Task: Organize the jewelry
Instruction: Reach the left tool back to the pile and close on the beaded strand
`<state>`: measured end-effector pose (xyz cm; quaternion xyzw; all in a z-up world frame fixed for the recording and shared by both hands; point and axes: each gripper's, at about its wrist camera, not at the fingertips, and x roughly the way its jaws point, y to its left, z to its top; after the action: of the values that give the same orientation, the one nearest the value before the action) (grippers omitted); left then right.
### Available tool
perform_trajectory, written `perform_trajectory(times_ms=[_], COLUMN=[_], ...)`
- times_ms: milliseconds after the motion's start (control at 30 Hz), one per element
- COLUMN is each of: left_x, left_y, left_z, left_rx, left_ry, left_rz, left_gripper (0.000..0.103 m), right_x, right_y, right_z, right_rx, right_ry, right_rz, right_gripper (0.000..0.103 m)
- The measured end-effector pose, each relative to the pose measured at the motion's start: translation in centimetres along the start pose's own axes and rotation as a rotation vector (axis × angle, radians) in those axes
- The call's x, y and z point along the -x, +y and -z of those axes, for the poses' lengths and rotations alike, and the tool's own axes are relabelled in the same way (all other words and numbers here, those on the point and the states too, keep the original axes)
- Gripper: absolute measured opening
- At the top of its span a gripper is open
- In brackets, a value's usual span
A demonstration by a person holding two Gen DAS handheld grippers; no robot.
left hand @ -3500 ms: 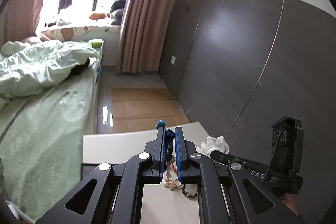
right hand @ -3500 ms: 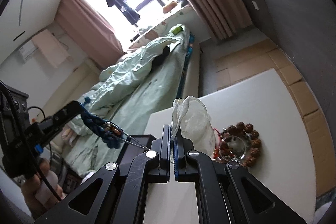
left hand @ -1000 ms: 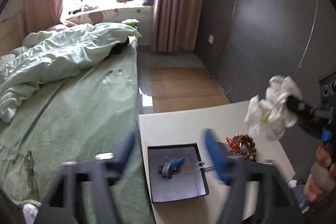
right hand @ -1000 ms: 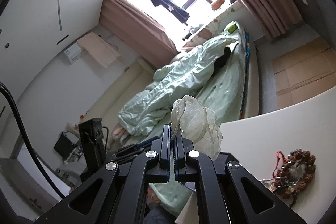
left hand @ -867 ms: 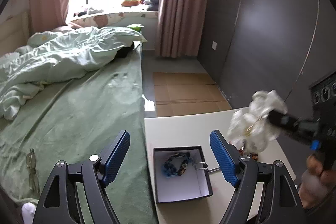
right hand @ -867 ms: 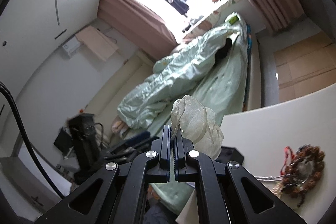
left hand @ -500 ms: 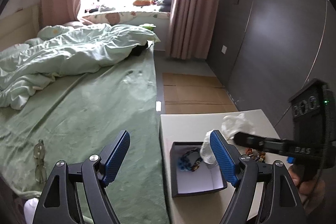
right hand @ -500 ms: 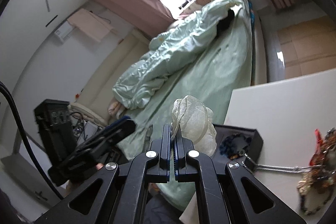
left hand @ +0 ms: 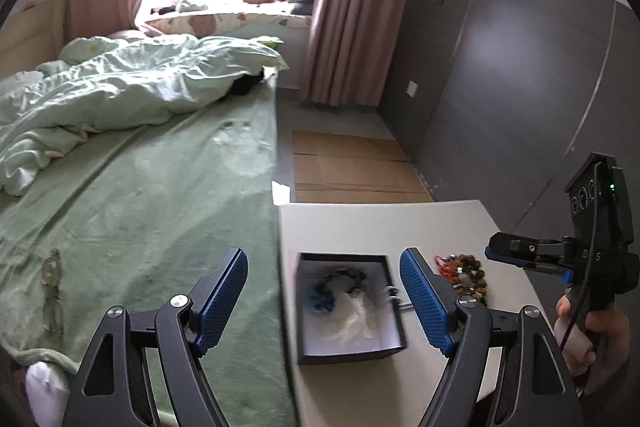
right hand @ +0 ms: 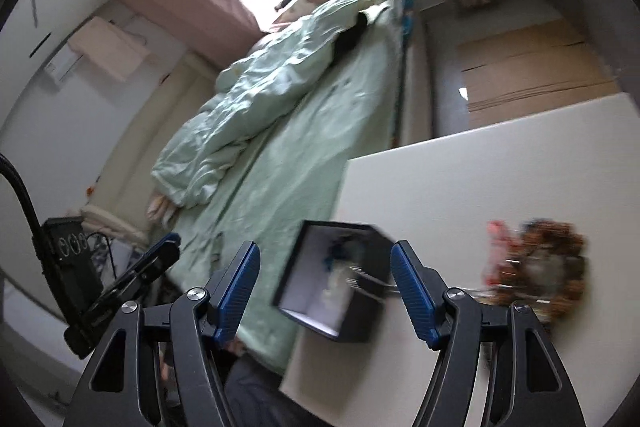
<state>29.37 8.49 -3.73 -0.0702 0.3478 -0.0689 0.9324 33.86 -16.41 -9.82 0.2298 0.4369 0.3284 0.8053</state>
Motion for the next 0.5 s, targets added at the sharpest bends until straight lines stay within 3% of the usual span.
perform_trajectory(times_ms=[200,500], left_x=[-1.8,-4.8], left_y=[-3.3,-8.0], left_z=[0.7,1.8], left_rx=[-0.032,-0.074], left_ry=[0.024,0.072], left_rz=[0.074,0.165], left_gripper=[0.079,0.079], right_x=[2.5,3.3], right_y=[-3.6,-6.3], right_z=[1.1,2.5], right_rx=[-0.026,-0.063], right_ry=[0.010,0.021], right_rz=[0.071,0.112], right_gripper=[0.068,0.068])
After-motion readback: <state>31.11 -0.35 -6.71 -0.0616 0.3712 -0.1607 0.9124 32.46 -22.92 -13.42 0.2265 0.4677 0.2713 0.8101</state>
